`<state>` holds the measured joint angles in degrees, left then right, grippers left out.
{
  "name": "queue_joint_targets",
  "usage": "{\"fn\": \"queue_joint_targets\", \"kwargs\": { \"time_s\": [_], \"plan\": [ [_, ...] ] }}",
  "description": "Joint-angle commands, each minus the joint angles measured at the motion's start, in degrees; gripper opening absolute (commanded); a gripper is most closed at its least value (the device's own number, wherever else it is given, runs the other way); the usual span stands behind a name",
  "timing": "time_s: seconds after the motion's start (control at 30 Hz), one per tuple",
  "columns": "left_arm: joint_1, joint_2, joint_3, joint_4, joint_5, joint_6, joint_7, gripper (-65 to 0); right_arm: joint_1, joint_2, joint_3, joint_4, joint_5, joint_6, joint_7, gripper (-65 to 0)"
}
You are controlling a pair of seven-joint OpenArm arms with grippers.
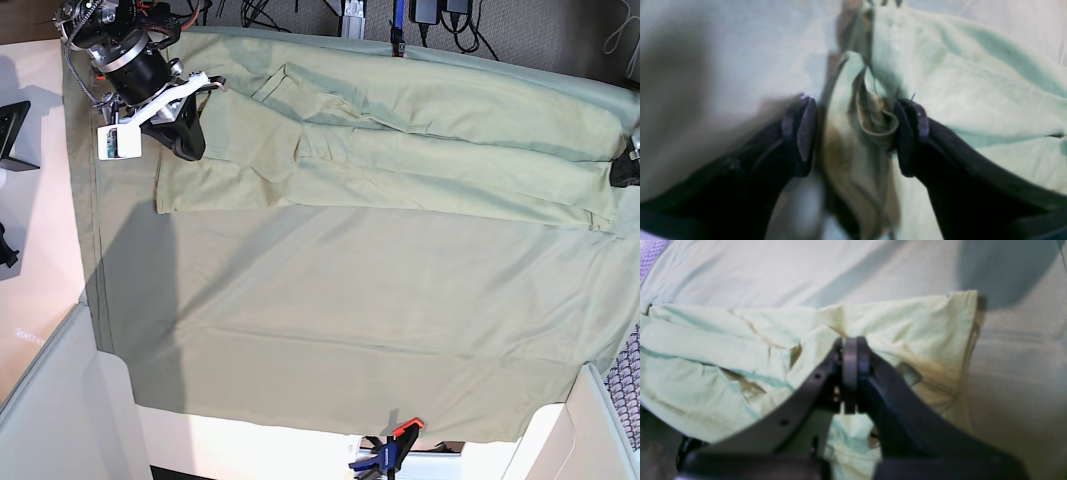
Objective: Fold the T-shirt properly
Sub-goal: 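Hold the folded shirt edge with both grippers and pull it taut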
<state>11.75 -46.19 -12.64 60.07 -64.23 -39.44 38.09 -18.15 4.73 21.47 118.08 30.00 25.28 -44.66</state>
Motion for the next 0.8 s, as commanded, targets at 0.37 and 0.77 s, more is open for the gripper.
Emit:
{"fn": "queue_joint_targets", "kwargs": {
  "time_s": [0.37,0.77],
  "plan": [
    [-0.3,0.4,1.8,4.4,1.2,-0.6,1.0,-40.9,0.2,0.3,0.2,0.8,0.9,0.1,0.9,-65.0],
    [-0.3,1.3,0.3,7.8,1.4,-0.6,1.2,-65.0,0.3,0.3,0.2,0.9,0.9,0.1,1.2,-65.0]
  ]
}}
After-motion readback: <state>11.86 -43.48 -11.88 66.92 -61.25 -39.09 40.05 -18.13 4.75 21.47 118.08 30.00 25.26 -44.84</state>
